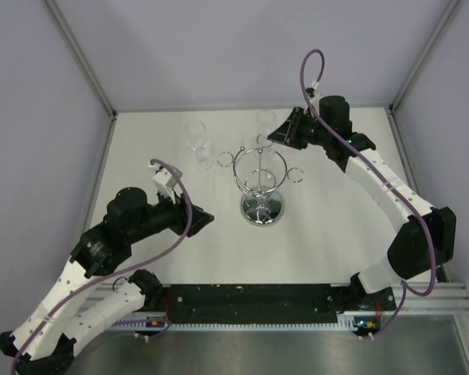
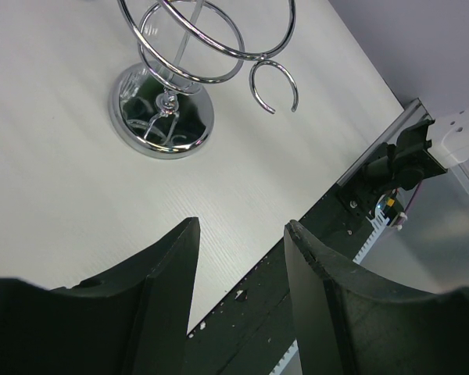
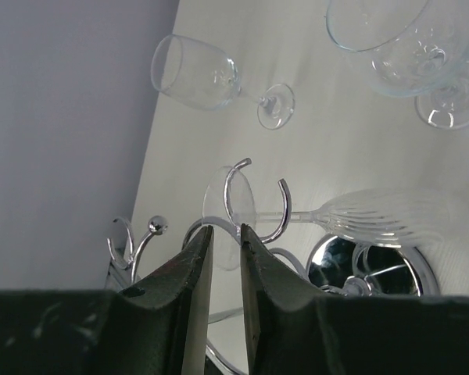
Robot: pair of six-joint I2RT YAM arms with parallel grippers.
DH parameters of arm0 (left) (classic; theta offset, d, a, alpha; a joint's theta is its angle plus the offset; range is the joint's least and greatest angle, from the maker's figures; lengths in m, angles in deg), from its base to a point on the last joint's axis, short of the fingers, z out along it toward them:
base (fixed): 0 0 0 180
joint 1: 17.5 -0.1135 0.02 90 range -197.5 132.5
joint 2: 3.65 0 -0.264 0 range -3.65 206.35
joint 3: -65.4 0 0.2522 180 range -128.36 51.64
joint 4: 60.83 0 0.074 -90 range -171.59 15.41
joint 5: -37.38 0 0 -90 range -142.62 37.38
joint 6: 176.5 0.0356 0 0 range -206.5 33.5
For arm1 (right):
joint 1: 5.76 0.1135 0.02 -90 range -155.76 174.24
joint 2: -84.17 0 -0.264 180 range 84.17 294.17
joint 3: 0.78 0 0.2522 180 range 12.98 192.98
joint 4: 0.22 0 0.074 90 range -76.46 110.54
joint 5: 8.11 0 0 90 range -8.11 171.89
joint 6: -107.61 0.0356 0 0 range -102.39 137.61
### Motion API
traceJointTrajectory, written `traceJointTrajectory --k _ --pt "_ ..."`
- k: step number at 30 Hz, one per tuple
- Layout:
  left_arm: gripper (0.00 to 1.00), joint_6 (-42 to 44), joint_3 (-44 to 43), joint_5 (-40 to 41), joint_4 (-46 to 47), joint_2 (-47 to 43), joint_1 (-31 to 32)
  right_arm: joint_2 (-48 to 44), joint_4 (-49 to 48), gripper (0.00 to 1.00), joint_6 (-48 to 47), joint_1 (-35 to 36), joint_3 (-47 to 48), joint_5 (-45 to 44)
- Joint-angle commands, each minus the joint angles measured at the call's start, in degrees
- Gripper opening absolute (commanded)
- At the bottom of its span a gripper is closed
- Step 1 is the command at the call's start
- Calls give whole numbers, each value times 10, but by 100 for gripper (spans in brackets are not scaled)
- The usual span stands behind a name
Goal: Take the wine glass off the wine glass rack
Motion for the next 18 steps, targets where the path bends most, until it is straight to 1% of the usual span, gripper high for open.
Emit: traceJointTrajectory --k 1,8,14,16,18 --pt "53 -2 4 -4 30 0 -1 -21 -36 21 12 -5 0 19" --pt "53 0 1 -2 28 0 -1 -5 -52 22 24 -5 -7 27" --pt "53 2 -1 -2 26 2 -1 -22 -38 27 10 -4 -4 -13" --pt "53 3 -1 -3 27 4 -1 -31 -28 32 0 -5 -4 -36" --pt "53 3 -1 -5 28 7 -1 -41 -18 32 -9 -5 -5 -57"
